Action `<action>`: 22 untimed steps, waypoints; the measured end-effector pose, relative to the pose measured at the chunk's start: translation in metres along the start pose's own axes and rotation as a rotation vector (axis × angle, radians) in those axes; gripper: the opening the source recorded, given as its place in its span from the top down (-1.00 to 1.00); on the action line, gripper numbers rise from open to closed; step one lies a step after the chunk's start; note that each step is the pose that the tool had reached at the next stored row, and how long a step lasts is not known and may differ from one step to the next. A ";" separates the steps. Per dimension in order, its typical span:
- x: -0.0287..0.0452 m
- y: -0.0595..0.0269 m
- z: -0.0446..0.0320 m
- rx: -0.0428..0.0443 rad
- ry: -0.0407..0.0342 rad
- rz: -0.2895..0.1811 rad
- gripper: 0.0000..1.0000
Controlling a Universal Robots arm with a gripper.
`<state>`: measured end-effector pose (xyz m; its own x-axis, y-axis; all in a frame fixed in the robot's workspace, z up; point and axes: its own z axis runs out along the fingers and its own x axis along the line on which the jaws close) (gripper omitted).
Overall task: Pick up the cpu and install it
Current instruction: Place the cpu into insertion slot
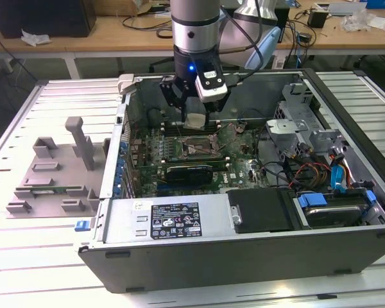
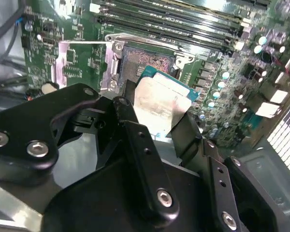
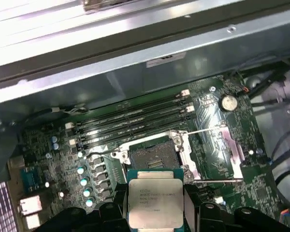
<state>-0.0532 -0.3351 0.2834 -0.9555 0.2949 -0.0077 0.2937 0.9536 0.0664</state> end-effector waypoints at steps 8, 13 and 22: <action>0.0000 0.0000 0.0003 0.0012 -0.0115 0.173 -0.09; 0.0000 0.0000 0.0005 0.0021 -0.0190 0.285 -0.09; 0.0000 0.0000 0.0008 0.0038 -0.0308 0.459 -0.09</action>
<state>-0.0532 -0.3351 0.2826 -0.7254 0.6883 -0.0080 0.6865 0.7242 0.0662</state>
